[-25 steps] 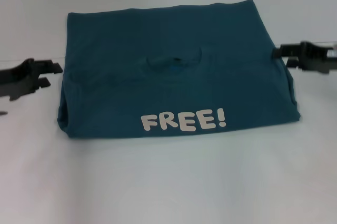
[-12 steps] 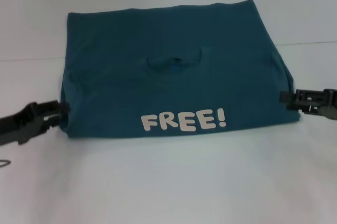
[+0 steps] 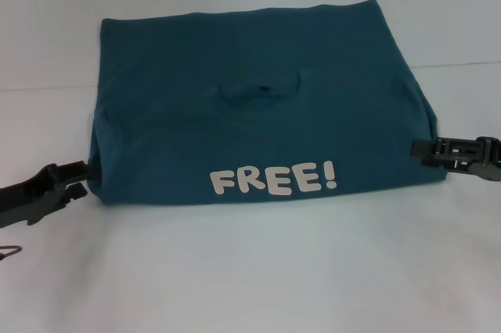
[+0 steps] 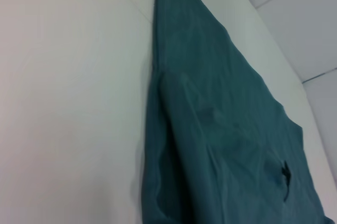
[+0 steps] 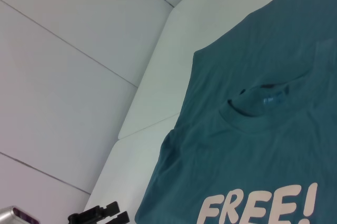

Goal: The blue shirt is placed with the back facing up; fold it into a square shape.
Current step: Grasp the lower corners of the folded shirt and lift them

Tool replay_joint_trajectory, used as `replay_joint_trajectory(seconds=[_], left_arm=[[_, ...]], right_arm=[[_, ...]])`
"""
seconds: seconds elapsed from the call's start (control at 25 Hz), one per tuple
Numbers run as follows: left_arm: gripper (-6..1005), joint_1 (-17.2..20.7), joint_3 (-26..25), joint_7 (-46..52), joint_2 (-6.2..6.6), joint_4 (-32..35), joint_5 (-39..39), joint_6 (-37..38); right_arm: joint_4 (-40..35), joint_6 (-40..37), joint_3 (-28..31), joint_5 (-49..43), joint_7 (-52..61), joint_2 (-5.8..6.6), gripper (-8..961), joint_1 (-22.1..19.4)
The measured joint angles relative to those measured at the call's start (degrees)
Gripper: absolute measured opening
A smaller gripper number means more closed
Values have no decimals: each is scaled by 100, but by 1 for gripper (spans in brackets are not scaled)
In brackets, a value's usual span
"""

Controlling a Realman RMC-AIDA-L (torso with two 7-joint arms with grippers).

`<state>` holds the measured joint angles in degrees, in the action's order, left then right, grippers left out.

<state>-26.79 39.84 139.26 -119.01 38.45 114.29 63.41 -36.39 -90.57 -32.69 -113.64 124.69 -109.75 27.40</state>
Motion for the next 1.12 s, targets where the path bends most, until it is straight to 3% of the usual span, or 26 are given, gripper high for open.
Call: replay_joint_trajectory(seconds=[0.24,0.72,1.12], left_arm=[[508,-245,76,-49,31,-401,53,-306],[509,-451,320,-10,-18,-585,152,-584],[394,-407,313,80,-46,-504,147,-571]], right_arm=[[9,35,0,1,-45,-31,650,-21],[14,39,40,31,-48,-43,650,-68],[19,29,97,-71,8,-9,650,-64]])
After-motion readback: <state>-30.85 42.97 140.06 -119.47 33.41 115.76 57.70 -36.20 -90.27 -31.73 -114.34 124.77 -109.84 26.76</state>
